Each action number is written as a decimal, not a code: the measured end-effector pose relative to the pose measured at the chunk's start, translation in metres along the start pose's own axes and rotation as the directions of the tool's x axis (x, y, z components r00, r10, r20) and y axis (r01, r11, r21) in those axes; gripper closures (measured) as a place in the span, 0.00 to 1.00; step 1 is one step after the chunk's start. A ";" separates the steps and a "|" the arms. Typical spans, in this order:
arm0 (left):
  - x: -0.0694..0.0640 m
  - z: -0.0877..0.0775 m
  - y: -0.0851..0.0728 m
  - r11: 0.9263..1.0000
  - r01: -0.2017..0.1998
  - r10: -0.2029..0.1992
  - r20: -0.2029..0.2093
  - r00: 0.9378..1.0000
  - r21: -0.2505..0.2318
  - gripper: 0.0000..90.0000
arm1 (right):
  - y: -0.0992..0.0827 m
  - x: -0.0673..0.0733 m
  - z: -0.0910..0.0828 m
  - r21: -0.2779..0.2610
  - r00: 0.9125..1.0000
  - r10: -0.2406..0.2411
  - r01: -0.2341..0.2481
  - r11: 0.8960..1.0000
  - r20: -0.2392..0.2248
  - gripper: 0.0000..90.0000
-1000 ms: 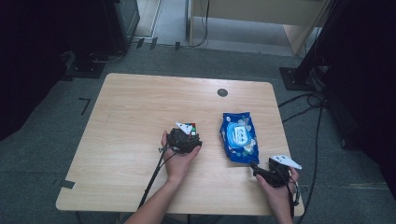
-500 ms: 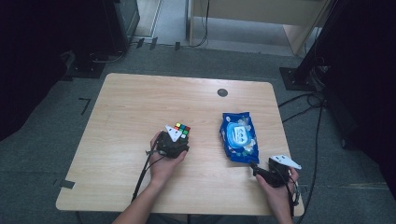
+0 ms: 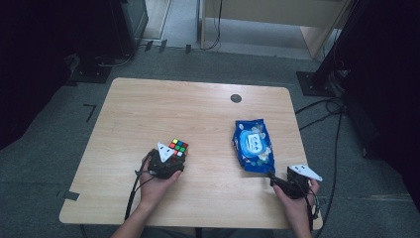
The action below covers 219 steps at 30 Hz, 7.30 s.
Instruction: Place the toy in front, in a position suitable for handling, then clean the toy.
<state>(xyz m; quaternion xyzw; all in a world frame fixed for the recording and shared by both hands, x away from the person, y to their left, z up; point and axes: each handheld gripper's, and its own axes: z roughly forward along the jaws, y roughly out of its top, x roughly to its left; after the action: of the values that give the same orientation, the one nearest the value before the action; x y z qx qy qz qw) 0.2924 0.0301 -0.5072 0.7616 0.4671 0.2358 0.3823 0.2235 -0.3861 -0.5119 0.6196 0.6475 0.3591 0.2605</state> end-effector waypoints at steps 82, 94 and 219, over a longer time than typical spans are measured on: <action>-0.007 0.003 -0.008 1.000 -0.030 0.030 -0.016 0.999 0.005 0.34 | 0.094 0.046 0.076 0.080 0.965 -0.221 0.234 0.969 -0.142 0.60; -0.006 0.003 -0.008 1.000 -0.025 0.026 -0.012 1.000 0.003 0.34 | 0.089 0.059 0.095 0.112 0.963 -0.267 0.270 0.956 -0.047 0.98; -0.048 -0.019 0.015 0.969 -0.238 0.245 0.265 0.933 -0.059 0.38 | 0.072 0.175 -0.014 -0.332 0.831 -0.368 0.237 0.913 -0.417 1.00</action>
<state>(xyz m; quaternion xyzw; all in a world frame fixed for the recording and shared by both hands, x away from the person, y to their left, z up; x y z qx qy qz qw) 0.2648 -0.0100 -0.4836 0.8331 0.3103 0.1810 0.4206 0.2403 -0.2164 -0.4281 0.3614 0.7273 0.5362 0.2300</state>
